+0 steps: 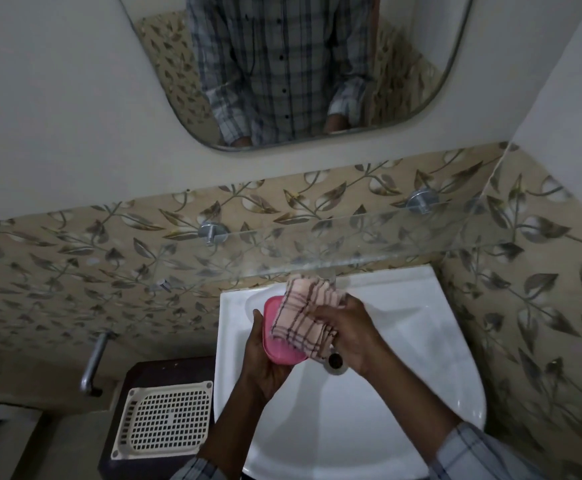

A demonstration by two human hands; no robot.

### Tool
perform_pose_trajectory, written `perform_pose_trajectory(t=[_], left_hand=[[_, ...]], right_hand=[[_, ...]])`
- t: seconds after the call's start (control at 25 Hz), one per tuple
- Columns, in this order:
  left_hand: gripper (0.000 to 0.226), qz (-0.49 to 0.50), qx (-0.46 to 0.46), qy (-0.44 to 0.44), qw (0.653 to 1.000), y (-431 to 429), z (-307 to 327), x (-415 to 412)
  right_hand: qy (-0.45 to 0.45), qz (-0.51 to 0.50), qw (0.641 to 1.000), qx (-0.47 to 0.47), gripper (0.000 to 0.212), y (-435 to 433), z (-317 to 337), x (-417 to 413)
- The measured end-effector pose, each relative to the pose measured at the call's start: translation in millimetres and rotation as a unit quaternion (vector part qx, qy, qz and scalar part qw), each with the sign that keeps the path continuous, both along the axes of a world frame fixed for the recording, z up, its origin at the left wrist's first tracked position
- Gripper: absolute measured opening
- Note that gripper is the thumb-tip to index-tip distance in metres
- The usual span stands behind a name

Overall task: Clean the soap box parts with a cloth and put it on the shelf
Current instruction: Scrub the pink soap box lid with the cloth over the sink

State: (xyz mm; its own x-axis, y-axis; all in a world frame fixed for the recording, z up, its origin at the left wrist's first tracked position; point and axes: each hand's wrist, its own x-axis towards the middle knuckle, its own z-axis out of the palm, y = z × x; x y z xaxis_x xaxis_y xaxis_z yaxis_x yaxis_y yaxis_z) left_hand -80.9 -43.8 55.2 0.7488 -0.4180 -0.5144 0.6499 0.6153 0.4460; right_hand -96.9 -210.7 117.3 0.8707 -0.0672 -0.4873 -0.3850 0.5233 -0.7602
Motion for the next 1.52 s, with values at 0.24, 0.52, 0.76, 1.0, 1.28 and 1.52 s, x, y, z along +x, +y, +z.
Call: perform_pose_trajectory(t=[0.24,0.52,0.76,1.0,1.28,1.52], left_hand=[[0.069,-0.011,-0.04,0.035,0.999,-3.1,9.0,-3.9],[0.067,-0.038,-0.052,0.058,0.996,8.8,23.5,6.6],[0.063,-0.099,0.017,0.081,0.992,10.5,29.1,12.1],[0.062,-0.12,0.046,0.063,0.99,11.3,42.9,40.4],[0.065,-0.051,0.124,0.034,0.99,2.3,44.1,39.5],[0.062,0.012,0.247,-0.152,0.957,-26.3,14.2,-6.4]], right_hand=[[-0.186,0.07,0.657,-0.727,0.066,31.8,-12.8,-18.7],[-0.454,0.291,0.608,-0.583,0.073,-2.5,-30.7,-28.9],[-0.46,0.285,0.654,-0.529,0.063,-31.9,-24.8,-3.0],[-0.52,0.291,0.569,-0.567,0.058,-7.3,-28.8,2.5],[-0.458,0.202,0.651,-0.571,0.045,12.9,-29.6,-7.8],[-0.016,0.016,0.976,-0.218,0.017,46.4,4.6,31.1]])
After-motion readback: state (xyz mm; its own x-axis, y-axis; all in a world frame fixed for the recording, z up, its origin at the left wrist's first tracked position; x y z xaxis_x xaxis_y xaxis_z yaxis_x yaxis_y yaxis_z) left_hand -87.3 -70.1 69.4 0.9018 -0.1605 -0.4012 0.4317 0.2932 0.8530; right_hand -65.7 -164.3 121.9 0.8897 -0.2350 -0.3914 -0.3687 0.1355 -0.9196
